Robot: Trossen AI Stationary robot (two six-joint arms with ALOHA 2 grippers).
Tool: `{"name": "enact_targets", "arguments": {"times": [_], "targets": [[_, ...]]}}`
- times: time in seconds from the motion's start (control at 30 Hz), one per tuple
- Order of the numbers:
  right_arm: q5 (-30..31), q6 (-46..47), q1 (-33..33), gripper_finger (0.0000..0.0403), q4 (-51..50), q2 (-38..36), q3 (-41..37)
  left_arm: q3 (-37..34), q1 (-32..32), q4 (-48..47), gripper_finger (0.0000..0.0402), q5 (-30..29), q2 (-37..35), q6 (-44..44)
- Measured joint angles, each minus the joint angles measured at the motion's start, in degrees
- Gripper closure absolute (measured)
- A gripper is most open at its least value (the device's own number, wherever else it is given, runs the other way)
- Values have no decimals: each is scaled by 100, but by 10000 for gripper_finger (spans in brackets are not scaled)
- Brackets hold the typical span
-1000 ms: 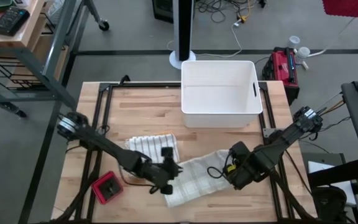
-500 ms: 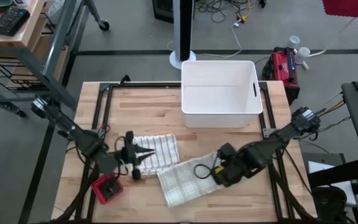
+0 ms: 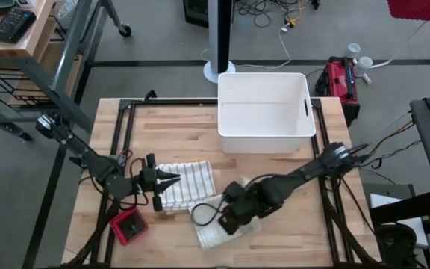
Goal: Fold towel
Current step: Fold the light gray patterned towel
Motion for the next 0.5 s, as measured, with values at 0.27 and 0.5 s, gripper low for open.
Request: {"name": "enact_targets", "arguments": {"times": [0.27, 0.5], "targets": [[-504, -612, -200, 401, -43, 1563, 1521, 204, 0, -43, 365, 54, 317, 127], [-912, -1197, -368, 349, 374, 2794, 2542, 277, 0, -91, 365, 58, 511, 132]]}}
